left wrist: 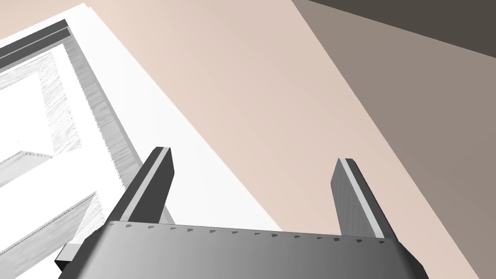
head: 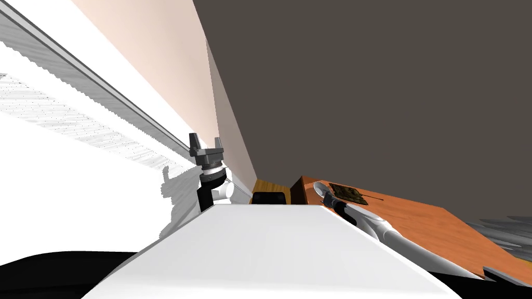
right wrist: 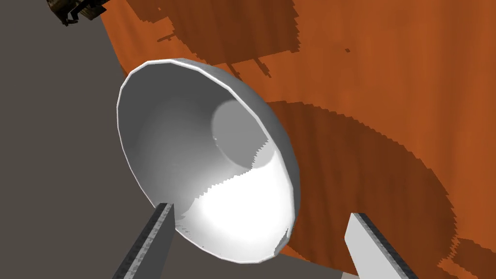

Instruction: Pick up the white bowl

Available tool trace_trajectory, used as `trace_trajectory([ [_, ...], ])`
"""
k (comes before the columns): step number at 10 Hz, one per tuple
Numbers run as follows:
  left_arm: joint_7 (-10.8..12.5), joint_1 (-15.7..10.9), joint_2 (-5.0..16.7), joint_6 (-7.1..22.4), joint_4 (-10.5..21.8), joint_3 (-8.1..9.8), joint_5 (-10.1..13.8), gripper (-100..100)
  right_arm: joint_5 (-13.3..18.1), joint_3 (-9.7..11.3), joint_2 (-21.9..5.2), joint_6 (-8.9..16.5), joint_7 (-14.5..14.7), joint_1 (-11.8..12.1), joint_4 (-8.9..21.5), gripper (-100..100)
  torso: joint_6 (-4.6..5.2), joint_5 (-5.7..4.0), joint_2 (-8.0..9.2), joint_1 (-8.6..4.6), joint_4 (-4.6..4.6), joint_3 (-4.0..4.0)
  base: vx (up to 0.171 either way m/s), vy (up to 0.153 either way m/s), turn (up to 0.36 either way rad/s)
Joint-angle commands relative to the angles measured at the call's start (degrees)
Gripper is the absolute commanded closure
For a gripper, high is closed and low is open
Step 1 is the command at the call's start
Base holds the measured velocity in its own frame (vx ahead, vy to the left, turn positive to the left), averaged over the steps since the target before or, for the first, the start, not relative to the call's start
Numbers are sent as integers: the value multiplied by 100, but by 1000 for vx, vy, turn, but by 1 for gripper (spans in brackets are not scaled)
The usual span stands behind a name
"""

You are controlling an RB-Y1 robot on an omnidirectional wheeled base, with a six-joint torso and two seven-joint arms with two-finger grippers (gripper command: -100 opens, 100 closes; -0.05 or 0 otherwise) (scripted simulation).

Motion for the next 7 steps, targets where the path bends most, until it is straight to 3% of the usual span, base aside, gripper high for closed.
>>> trace_trajectory([
  [1,0,0,0,0,0,0,0,0,2,183,43,132,91,66,10,-100,0,0,0,0,0,0,90,-50,88],
  [2,0,0,0,0,0,0,0,0,16,102,56,20,70,2,100,-100,2,-1,0,-2,0,0,36,-22,11],
  [3,0,0,0,0,0,0,0,0,16,116,62,32,82,1,107,0,3,1,15,6,3,8,7,-4,0],
  [4,0,0,0,0,0,0,0,0,79,111,265,110,99,-61,226,-100,3,3,26,13,5,15,12,-42,75],
  [6,0,-1,0,0,0,0,0,0,157,108,521,209,122,-137,377,-100,2,-2,31,-9,7,18,-2,-89,71],
  [7,0,-1,0,0,0,1,0,0,147,83,452,166,120,-98,334,-100,3,-4,36,-18,7,20,-4,-45,16],
])
